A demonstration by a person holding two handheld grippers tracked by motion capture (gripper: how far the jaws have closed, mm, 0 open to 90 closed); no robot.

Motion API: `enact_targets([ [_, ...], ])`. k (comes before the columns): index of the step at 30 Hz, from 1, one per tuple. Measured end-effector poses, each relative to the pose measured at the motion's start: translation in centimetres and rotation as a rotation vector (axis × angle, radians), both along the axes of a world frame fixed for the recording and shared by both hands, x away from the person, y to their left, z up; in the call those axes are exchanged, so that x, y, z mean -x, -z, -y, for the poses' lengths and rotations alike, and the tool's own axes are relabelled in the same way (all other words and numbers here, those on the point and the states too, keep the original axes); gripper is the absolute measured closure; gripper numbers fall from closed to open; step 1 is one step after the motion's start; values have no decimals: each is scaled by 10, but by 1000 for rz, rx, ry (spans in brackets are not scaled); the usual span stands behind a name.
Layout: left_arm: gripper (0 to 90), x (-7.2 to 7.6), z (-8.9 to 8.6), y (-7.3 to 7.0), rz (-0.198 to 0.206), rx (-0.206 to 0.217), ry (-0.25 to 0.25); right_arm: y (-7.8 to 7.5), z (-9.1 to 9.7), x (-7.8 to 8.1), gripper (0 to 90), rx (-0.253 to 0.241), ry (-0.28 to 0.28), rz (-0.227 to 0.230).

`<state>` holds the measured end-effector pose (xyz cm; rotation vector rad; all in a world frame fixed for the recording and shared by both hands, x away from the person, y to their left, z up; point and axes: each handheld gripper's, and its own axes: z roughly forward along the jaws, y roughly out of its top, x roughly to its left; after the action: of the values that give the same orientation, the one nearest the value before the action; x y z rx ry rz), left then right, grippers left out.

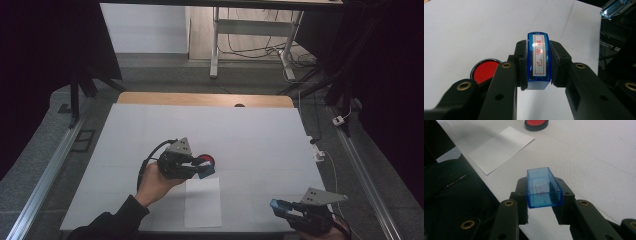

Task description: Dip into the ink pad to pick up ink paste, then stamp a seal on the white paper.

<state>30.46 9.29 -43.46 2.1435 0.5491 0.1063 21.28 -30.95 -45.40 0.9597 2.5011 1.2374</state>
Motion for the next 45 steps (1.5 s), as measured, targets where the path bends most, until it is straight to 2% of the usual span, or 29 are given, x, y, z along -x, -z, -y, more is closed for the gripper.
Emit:
enact_targets([
  [8, 702, 9, -5, -2, 5, 8, 4, 0, 0, 0, 686, 3, 1, 0],
  [21, 702, 19, -6, 2, 0, 8, 8, 0, 0, 0, 686, 3, -3, -1],
  [36, 702, 28, 0, 20, -10, -30, 7, 0, 0, 0, 685, -1, -4, 0],
  [45, 703, 27, 4, 34, -25, -57, -1, 0, 0, 0, 685, 2, -6, 0],
])
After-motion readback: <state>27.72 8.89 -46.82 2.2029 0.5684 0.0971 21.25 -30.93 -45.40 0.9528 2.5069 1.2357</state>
